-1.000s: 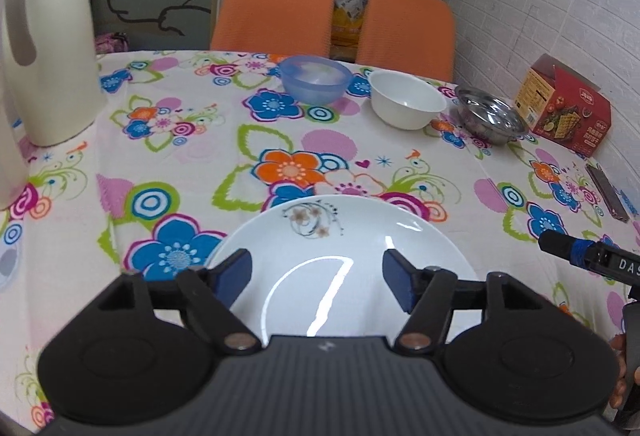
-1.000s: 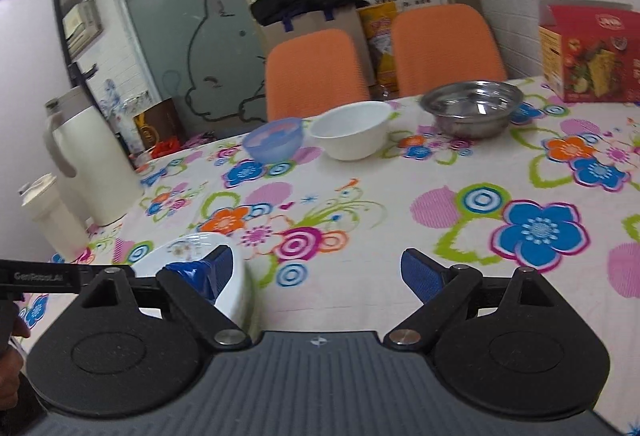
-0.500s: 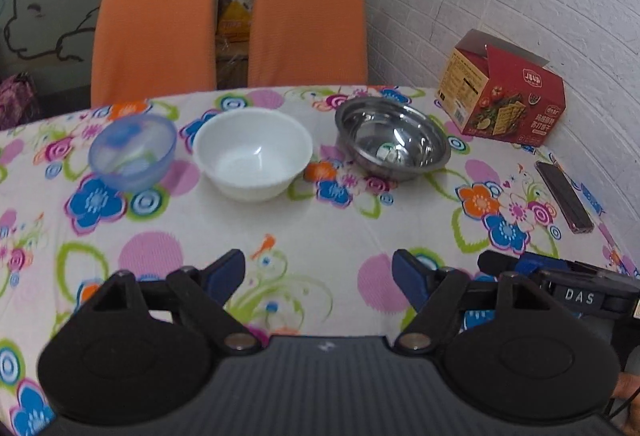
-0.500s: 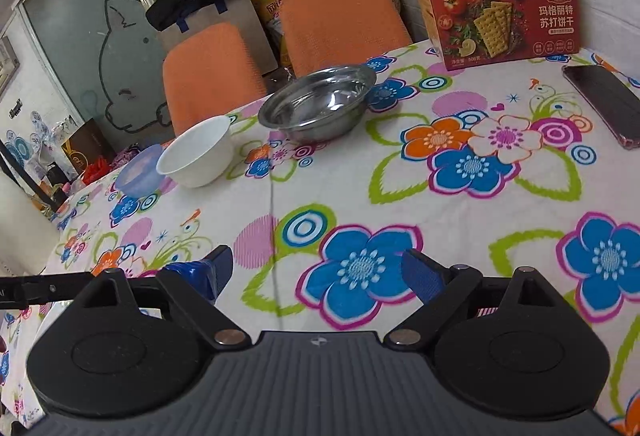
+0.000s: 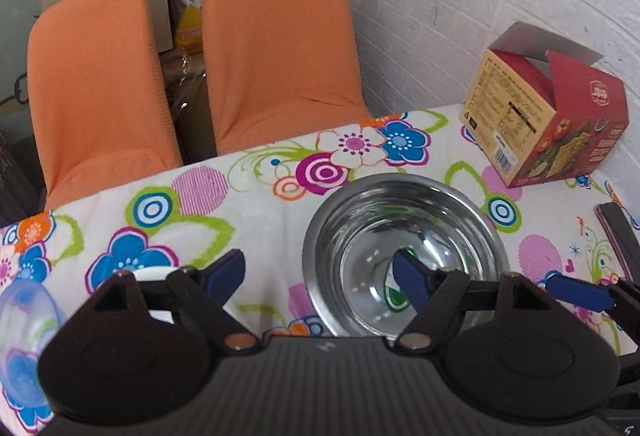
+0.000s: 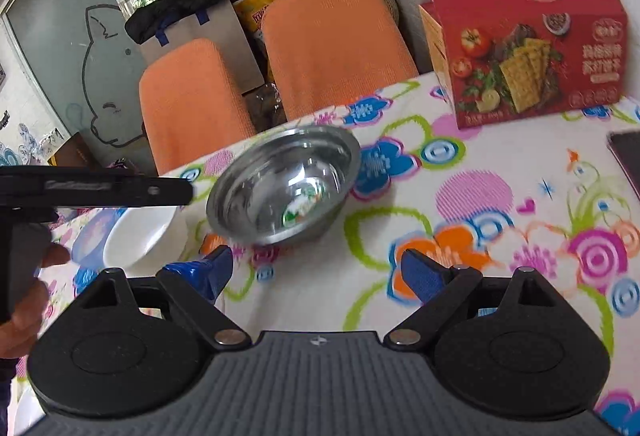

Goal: Organize plates and bowls
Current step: 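Move the left gripper to the steel bowl rim and close, then carry the steel bowl with the left gripper onto the plate stack and open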

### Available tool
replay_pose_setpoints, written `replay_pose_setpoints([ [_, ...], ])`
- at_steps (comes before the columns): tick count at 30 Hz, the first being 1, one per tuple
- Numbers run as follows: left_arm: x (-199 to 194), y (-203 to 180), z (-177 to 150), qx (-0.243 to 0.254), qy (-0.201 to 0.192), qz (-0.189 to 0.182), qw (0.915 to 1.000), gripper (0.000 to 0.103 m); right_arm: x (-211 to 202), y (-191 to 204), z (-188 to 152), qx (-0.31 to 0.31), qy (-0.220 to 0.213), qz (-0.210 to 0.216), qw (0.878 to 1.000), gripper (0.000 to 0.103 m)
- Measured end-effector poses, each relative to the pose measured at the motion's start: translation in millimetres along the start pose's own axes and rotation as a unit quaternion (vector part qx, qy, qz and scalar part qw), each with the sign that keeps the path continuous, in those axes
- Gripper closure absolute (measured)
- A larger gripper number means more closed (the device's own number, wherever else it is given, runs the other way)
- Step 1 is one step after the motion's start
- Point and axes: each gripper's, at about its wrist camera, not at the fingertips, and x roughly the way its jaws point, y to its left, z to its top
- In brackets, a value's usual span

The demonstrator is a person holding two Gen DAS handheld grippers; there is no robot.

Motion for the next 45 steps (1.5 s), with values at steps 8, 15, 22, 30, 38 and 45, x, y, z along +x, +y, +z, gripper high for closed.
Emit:
replay_pose_setpoints([
  [8,49.4,-2.7,13.4,-0.002,0.032,0.015,0.9994,0.027,69.5,0.9,26.0,-0.061,0.022,-0.064,0.996,0.025],
  [15,61.2,-13.9,13.6,0.013,0.031,0.019,0.9992,0.027,95.0,6.0,23.9,-0.092,0.036,-0.074,0.992,0.024],
  [22,69.1,-18.8,9.9,0.015,0.035,0.02,0.9991,0.027,97.4,9.3,16.1,-0.129,0.018,-0.073,0.989,0.022],
  [30,71.1,-20.8,9.3,0.012,0.032,0.015,0.9993,0.027,102.2,9.7,17.8,-0.143,0.014,-0.077,0.987,0.02],
  [38,63.5,-31.2,8.0,0.037,0.034,0.014,0.9986,0.048,99.4,8.0,16.3,-0.146,0.002,-0.057,0.988,0.029],
  [45,46.6,-33.5,-4.4,0.029,0.056,-0.002,0.998,0.054,84.0,22.8,8.0,-0.151,0.007,-0.021,0.988,0.031],
])
